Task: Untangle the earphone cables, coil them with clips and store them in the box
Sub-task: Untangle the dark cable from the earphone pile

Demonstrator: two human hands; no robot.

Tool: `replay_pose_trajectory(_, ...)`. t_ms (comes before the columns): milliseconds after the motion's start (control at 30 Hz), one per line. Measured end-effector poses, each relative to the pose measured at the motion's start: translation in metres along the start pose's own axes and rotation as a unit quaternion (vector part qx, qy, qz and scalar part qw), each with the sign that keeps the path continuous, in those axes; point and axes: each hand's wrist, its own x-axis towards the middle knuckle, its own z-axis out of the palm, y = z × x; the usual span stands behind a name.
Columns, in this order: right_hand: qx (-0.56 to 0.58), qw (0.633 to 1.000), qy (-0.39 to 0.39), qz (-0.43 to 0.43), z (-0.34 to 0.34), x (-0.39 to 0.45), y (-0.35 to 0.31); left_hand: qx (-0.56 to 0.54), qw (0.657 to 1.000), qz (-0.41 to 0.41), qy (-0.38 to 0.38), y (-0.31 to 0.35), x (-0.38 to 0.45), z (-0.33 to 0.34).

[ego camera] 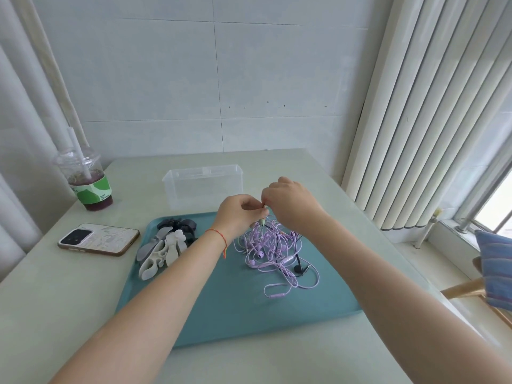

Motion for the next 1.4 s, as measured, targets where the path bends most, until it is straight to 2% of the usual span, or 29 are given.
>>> replay_pose_trajectory(67, 0.079, 0.996, 0.016, 0.041, 0.0, 0.001, -0.003, -0.012, 1.0, -0.001, -0.001, -0.001, 0.0, 0.0)
replay_pose_trajectory(167, 0.168, 0.98, 0.056, 0.096, -0.003, 0.003, -0.01, 0.031, 0.999, -0.001, -0.026, -0.003, -0.001, 0.003)
replay_pose_trajectory(300, 0.318, 0.923, 0.165, 0.141, -0.018, 0.01, -0.016, 0.063, 0.997, 0.004, -0.042, -0.015, -0.003, 0.007)
replay_pose_trajectory(433, 0.355, 0.877, 0.276, 0.17, -0.032, 0.015, -0.011, 0.048, 0.998, -0.007, -0.028, -0.02, -0.006, 0.008)
replay_pose_trajectory(567, 0.372, 0.846, 0.311, 0.223, -0.033, 0.013, 0.003, 0.029, 0.999, -0.013, -0.033, -0.018, -0.007, 0.006)
replay_pose_trajectory(633, 0.348, 0.848, 0.308, 0.254, -0.03, 0.007, 0.011, 0.011, 0.999, -0.014, -0.032, -0.016, -0.007, 0.004)
replay_pose_trajectory(700, 0.3, 0.87, 0.263, 0.29, -0.026, 0.002, 0.02, -0.019, 1.0, -0.01, -0.005, -0.013, -0.006, 0.001)
replay_pose_trajectory(833, 0.216, 0.916, 0.108, 0.322, -0.015, -0.007, 0.034, -0.042, 0.995, 0.012, 0.088, -0.003, 0.003, -0.007)
replay_pose_trajectory(900, 0.191, 0.928, 0.028, 0.318, -0.011, -0.012, 0.036, -0.09, 0.99, 0.018, 0.104, 0.007, 0.008, -0.012)
replay_pose_trajectory(967, 0.192, 0.931, -0.001, 0.309, -0.005, -0.014, 0.037, -0.144, 0.984, 0.02, 0.099, 0.019, 0.014, -0.017)
replay_pose_trajectory(1033, 0.214, 0.93, 0.004, 0.3, -0.001, -0.015, 0.038, -0.159, 0.983, 0.038, 0.083, 0.03, 0.019, -0.023)
replay_pose_trajectory(1100, 0.257, 0.917, 0.018, 0.303, 0.0, -0.014, 0.039, -0.159, 0.984, 0.05, 0.063, 0.037, 0.021, -0.028)
replay_pose_trajectory(1167, 0.343, 0.883, 0.05, 0.317, -0.001, -0.013, 0.039, -0.203, 0.977, 0.03, 0.052, 0.041, 0.02, -0.034)
replay_pose_trajectory(1233, 0.429, 0.84, 0.093, 0.32, -0.003, -0.01, 0.037, -0.286, 0.957, -0.025, 0.044, 0.039, 0.02, -0.039)
replay_pose_trajectory(1333, 0.537, 0.778, 0.132, 0.298, -0.009, -0.006, 0.028, -0.385, 0.914, -0.127, -0.009, 0.029, 0.015, -0.045)
replay_pose_trajectory(1400, 0.568, 0.763, 0.149, 0.269, -0.014, -0.002, 0.02, -0.401, 0.903, -0.147, -0.047, 0.022, 0.008, -0.046)
